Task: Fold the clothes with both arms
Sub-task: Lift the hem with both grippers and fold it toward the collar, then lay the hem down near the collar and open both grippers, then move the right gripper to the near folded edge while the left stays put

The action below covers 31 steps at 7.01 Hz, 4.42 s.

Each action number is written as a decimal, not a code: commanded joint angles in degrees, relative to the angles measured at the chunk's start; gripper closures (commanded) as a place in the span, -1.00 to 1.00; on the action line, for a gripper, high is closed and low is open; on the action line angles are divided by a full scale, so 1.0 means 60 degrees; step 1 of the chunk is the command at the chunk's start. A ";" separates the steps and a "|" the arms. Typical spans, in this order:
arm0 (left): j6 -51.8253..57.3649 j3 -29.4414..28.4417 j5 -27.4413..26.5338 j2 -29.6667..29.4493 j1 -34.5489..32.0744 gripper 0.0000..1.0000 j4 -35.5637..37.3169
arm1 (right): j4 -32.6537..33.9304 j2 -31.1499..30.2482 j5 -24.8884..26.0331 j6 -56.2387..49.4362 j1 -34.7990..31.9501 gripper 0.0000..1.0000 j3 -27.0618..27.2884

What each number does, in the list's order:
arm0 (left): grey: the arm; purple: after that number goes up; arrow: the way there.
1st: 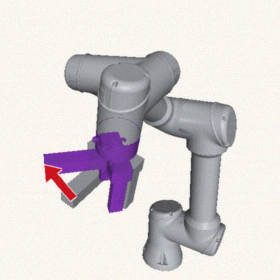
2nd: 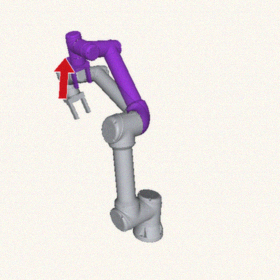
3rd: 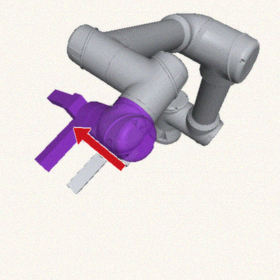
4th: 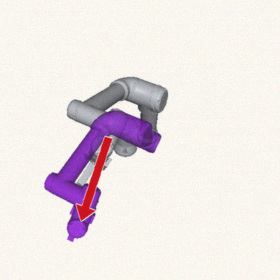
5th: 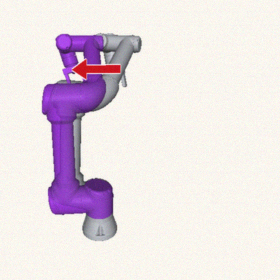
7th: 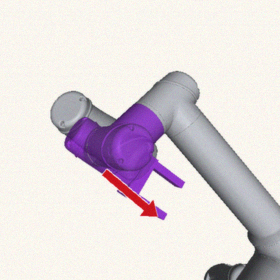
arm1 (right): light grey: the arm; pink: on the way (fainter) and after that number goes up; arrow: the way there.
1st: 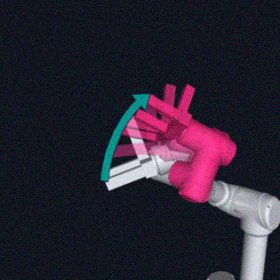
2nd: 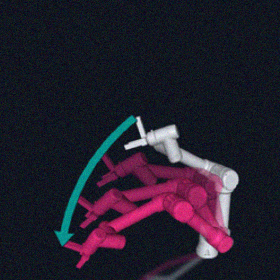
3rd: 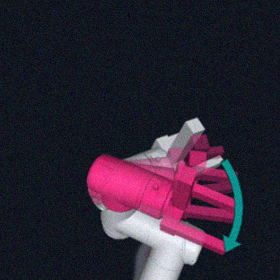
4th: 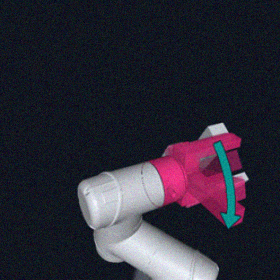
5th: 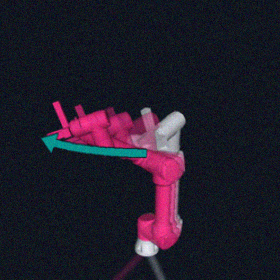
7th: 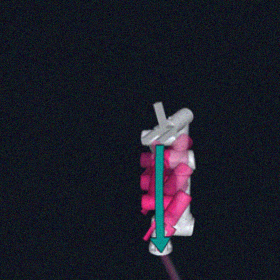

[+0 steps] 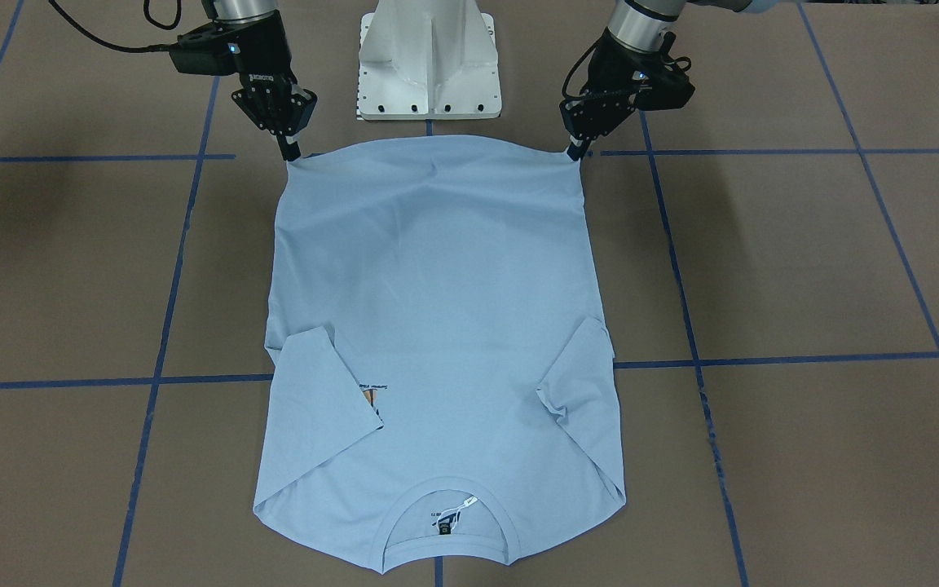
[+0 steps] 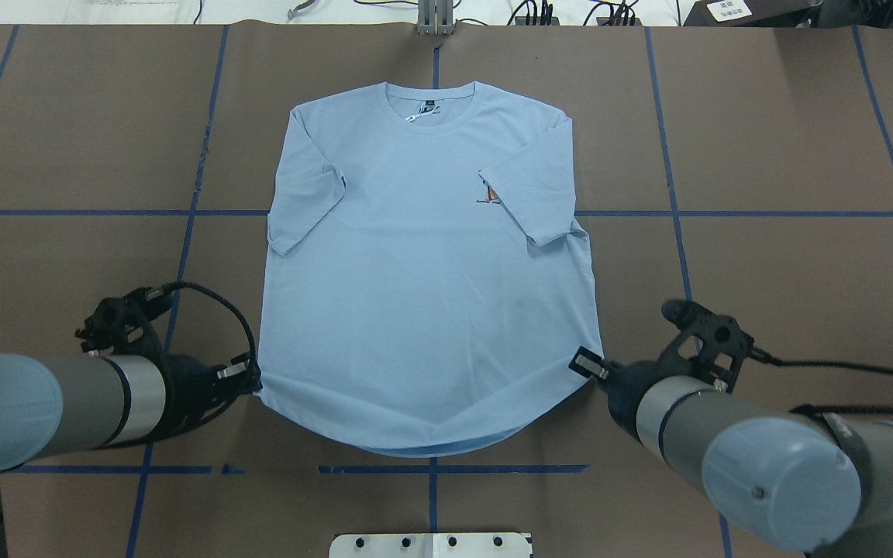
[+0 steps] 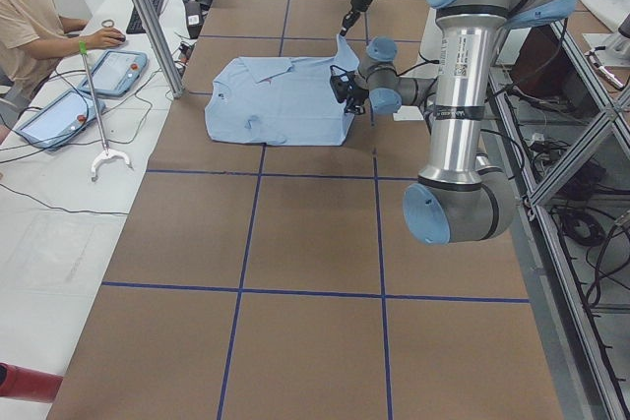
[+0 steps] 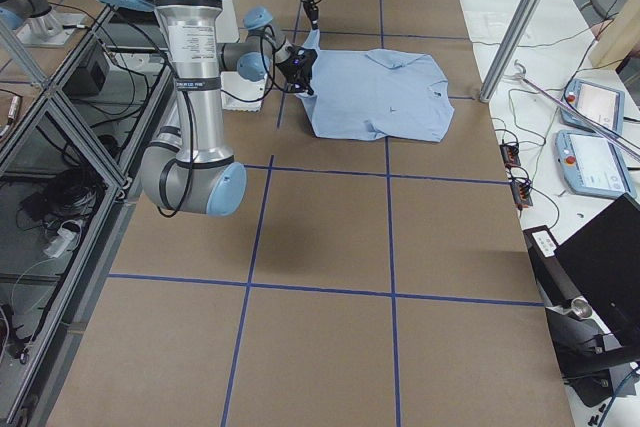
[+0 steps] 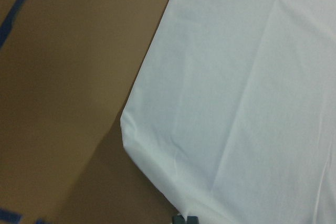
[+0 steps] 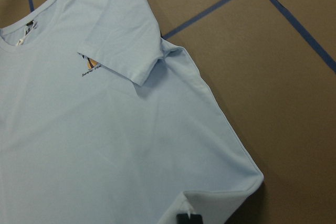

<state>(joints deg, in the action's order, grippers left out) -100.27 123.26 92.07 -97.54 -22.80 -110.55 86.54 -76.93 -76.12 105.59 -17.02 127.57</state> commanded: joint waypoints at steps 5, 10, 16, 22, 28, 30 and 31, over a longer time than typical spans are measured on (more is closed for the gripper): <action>0.1755 -0.5020 0.0006 -0.3280 -0.3390 1.00 -0.1064 | -0.0345 0.3809 -0.3002 -0.4541 -0.4398 1.00 -0.6240; 0.1741 -0.8339 -0.0754 -0.5039 -0.3598 1.00 -0.2711 | -0.2484 0.4805 -0.3383 -0.4765 -0.4868 1.00 -0.8866; 0.1726 -0.8913 -0.0770 -0.5363 -0.3539 0.72 -0.2757 | -0.2558 0.5365 -0.3310 -0.4912 -0.4927 1.00 -0.9924; 0.1770 -0.7735 0.0217 -0.4593 -0.3729 0.23 -0.3256 | -0.3275 0.3677 -0.3441 -0.4548 -0.4549 -0.21 -0.7389; 0.1814 -0.5793 0.1075 -0.3884 -0.3730 0.24 -0.2305 | -0.3422 0.0779 -0.3208 -0.0166 -0.2349 -0.40 -0.4868; 0.1814 -0.5793 0.1061 -0.3884 -0.3729 0.24 -0.2274 | -0.3422 0.0956 -0.3178 -0.0195 -0.2392 -0.28 -0.4929; 0.1959 -0.5793 0.1075 -0.3870 -0.3744 0.24 -0.2259 | -0.3407 0.0971 -0.3164 -0.0210 -0.2479 -0.20 -0.4944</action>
<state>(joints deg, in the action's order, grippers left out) -89.17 88.48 98.49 -120.83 -45.20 -124.24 66.02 -71.35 -95.20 104.37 -31.48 98.09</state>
